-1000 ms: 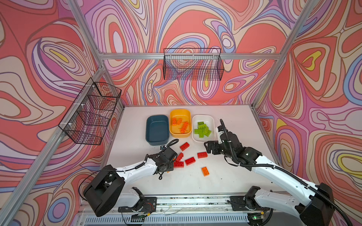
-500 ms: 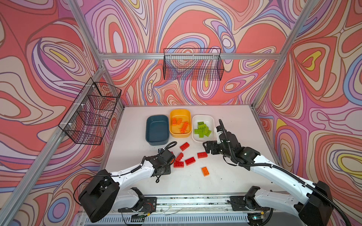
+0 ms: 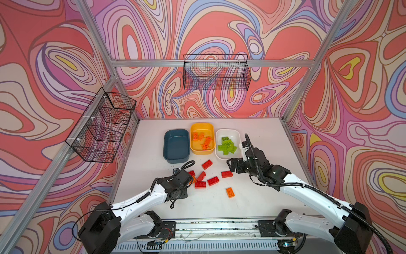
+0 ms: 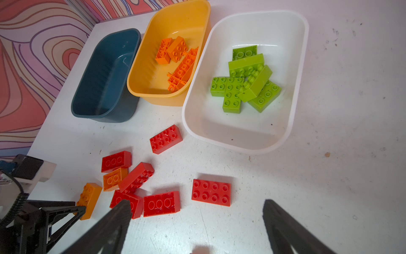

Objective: Sort the legos into containers by color

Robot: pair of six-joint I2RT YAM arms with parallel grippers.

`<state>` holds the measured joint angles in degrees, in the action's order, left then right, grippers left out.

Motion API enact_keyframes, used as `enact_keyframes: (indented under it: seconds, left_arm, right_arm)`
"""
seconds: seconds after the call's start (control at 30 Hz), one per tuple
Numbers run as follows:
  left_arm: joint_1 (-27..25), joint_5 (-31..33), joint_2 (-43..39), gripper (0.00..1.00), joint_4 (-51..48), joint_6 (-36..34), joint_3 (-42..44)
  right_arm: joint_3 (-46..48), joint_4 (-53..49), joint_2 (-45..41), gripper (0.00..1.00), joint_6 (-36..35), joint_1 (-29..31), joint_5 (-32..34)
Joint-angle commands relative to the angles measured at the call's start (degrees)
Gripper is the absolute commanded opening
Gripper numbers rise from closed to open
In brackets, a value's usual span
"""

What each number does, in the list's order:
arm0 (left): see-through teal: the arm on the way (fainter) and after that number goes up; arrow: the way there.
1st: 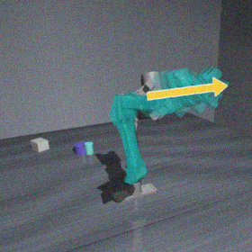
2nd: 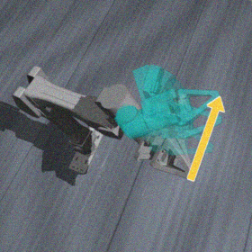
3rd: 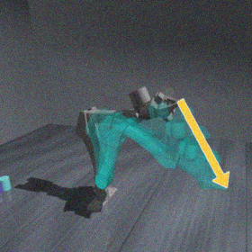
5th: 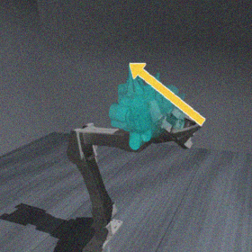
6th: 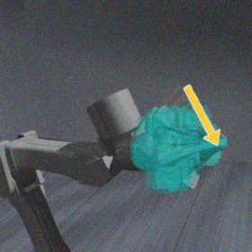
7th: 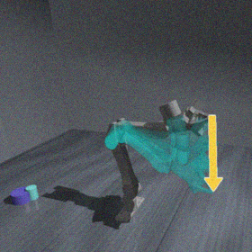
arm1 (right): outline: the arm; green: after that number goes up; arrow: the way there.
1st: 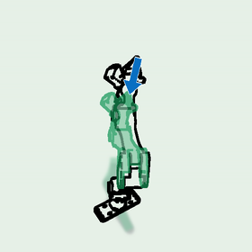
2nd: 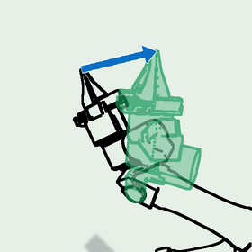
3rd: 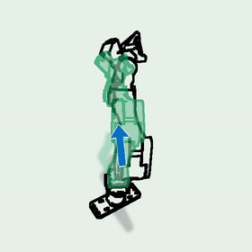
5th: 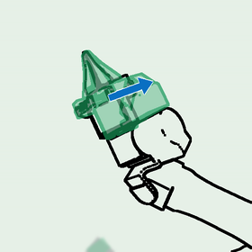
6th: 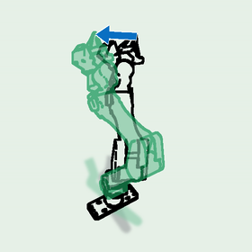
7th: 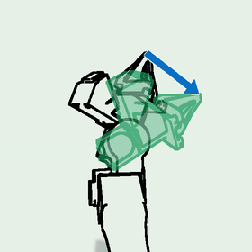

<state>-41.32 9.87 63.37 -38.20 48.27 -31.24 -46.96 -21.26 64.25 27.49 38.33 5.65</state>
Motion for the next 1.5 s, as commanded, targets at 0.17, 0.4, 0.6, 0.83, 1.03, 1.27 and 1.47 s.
enact_keyframes:
  seconds: [0.17,0.4,0.6,0.83,1.03,1.27,1.47]
  left_arm:
    - [-0.1,5.2,-2.6,0.37,-4.9,1.1,-2.5]
    - [0.4,5.8,-3.0,0.35,-4.9,0.6,-4.6]
    - [2.0,5.3,-4.7,0.34,-5.0,-0.3,-5.7]
    - [5.2,3.9,-5.5,0.32,-4.4,-3.0,-8.5]
    - [8.4,1.4,-3.5,0.31,-0.6,-6.5,-12.1]
    - [11.4,-0.8,5.5,0.31,2.9,-10.9,-21.1]
    - [12.1,-4.4,15.0,0.31,2.3,-12.8,-31.5]
  right_arm:
    - [-0.3,1.2,0.5,0.98,-0.5,0.2,0.2]
    - [0.0,1.1,0.4,0.98,-0.6,0.2,0.9]
    - [0.4,1.0,0.0,0.98,-0.8,0.2,0.9]
    - [0.6,0.9,-0.5,0.98,-0.9,0.2,1.5]
    - [0.4,-1.2,-2.3,0.98,-0.9,0.2,2.6]
    - [1.0,-3.0,-5.5,0.98,-0.9,0.2,5.3]
    - [1.1,-4.5,-7.4,0.98,-0.9,0.2,6.0]
